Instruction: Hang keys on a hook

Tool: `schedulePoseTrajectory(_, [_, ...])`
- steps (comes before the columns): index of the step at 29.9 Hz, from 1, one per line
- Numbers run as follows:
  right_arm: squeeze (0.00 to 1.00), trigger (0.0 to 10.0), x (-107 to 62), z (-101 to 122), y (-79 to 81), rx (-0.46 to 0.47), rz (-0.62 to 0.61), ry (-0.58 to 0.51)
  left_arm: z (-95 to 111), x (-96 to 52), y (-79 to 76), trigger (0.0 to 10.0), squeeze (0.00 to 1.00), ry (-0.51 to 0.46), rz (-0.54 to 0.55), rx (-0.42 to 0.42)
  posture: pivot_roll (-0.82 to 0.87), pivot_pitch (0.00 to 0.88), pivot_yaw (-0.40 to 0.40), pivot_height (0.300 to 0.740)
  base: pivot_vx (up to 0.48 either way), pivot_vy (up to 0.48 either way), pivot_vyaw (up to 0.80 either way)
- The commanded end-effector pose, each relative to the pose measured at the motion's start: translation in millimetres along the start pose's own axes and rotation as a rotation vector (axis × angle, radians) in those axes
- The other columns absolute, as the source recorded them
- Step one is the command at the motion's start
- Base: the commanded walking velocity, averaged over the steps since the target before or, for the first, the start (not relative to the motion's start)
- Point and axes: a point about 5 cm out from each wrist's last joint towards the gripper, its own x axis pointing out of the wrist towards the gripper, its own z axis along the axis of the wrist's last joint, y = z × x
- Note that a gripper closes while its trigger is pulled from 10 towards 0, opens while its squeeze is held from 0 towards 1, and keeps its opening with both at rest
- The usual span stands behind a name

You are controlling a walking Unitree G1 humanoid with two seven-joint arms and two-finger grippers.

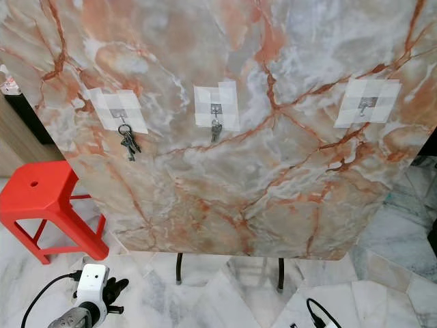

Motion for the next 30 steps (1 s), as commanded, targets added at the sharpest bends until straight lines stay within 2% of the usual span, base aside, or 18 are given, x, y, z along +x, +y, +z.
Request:
schedulePoseTrajectory(1, [0.00, 10.0, -1.6, 24, 17.1, 0.028, 0.069, -0.120, -3, -1.4, 3.8, 10.0, 0.00, 0.028, 0.005, 0.025, 0.09, 0.062, 0.041, 0.740, 0.000, 0.000, 0.00])
schedulePoseTrajectory(3, [0.00, 10.0, -3.9, 38, 32.7, 0.067, 0.129, -0.187, -3, -1.3, 3.7, 10.0, 0.00, 0.028, 0.004, 0.028, 0.09, 0.062, 0.042, 0.740, 0.000, 0.000, 0.00])
schedulePoseTrajectory(4, [0.00, 10.0, -7.4, 51, 50.9, 0.048, 0.199, -0.251, -3, -1.3, 3.6, 10.0, 0.00, 0.028, 0.003, 0.030, 0.09, 0.062, 0.042, 0.740, 0.000, 0.000, 0.00])
schedulePoseTrajectory(6, [0.00, 10.0, -14.0, 67, 74.5, 0.004, 0.285, -0.331, -2, -1.0, 3.0, 10.0, 0.00, 0.026, 0.003, 0.034, 0.09, 0.061, 0.041, 0.740, 0.000, 0.000, 0.00])
schedulePoseTrajectory(9, [0.00, 10.0, -20.4, 80, 91.8, 0.005, 0.348, -0.394, -2, -0.6, 2.1, 10.0, 0.00, 0.022, 0.004, 0.037, 0.09, 0.061, 0.039, 0.740, 0.000, 0.000, 0.00])
schedulePoseTrajectory(10, [0.00, 10.0, -20.4, 80, 91.8, 0.005, 0.348, -0.394, -2, -0.6, 2.1, 10.0, 0.00, 0.022, 0.004, 0.037, 0.09, 0.061, 0.039, 0.740, 0.000, 0.000, 0.00])
schedulePoseTrajectory(11, [0.00, 10.0, -25.8, 89, 102.9, -0.027, 0.369, -0.456, -1, -0.2, 1.2, 10.0, 0.00, 0.020, 0.004, 0.039, 0.09, 0.060, 0.038, 0.740, 0.000, 0.000, 0.00])
schedulePoseTrajectory(17, [0.00, 10.0, -47.6, 116, 136.7, -0.155, 0.392, -0.672, -1, 0.0, 0.8, 10.0, 0.00, 0.015, 0.006, 0.045, 0.09, 0.063, 0.036, 0.740, 0.000, 0.000, 0.00])
schedulePoseTrajectory(18, [0.00, 10.0, -59.1, 125, 152.1, -0.211, 0.413, -0.766, -1, -0.3, 1.0, 10.0, 0.00, 0.014, 0.007, 0.045, 0.09, 0.064, 0.036, 0.740, 0.000, 0.000, 0.00])
schedulePoseTrajectory(20, [0.00, 10.0, -62.0, 127, 156.0, -0.227, 0.417, -0.789, -1, -0.4, 1.0, 10.0, 0.00, 0.014, 0.007, 0.045, 0.09, 0.064, 0.036, 0.740, 0.000, 0.000, 0.00])
schedulePoseTrajectory(23, [0.00, 10.0, -75.5, 132, 173.5, -0.347, 0.421, -0.903, -2, -0.6, 0.9, 10.0, 0.00, 0.014, 0.009, 0.044, 0.09, 0.063, 0.034, 0.740, 0.000, 0.000, 0.00])
schedulePoseTrajectory(25, [0.00, 10.0, -78.6, 133, 177.2, -0.374, 0.420, -0.931, -2, -0.6, 0.8, 10.0, 0.00, 0.014, 0.009, 0.044, 0.09, 0.063, 0.034, 0.740, 0.000, 0.000, 0.00])
schedulePoseTrajectory(26, [0.00, 10.0, -88.6, 136, 188.3, -0.407, 0.427, -1.002, -2, -0.7, 0.5, 10.0, 0.00, 0.015, 0.008, 0.043, 0.09, 0.062, 0.033, 0.740, 0.000, 0.000, 0.00])
schedulePoseTrajectory(28, [0.00, 10.0, -100.8, 137, 203.1, -0.445, 0.460, -1.071, -2, -0.8, -0.1, 10.0, 0.00, 0.015, 0.005, 0.045, 0.09, 0.057, 0.033, 0.740, 0.000, 0.000, 0.00])
schedulePoseTrajectory(30, [0.00, 10.0, -105.8, 138, 208.2, -0.455, 0.470, -1.099, -3, -0.8, -0.5, 10.0, 0.00, 0.015, 0.004, 0.045, 0.09, 0.055, 0.031, 0.740, 0.000, 0.000, 0.00])
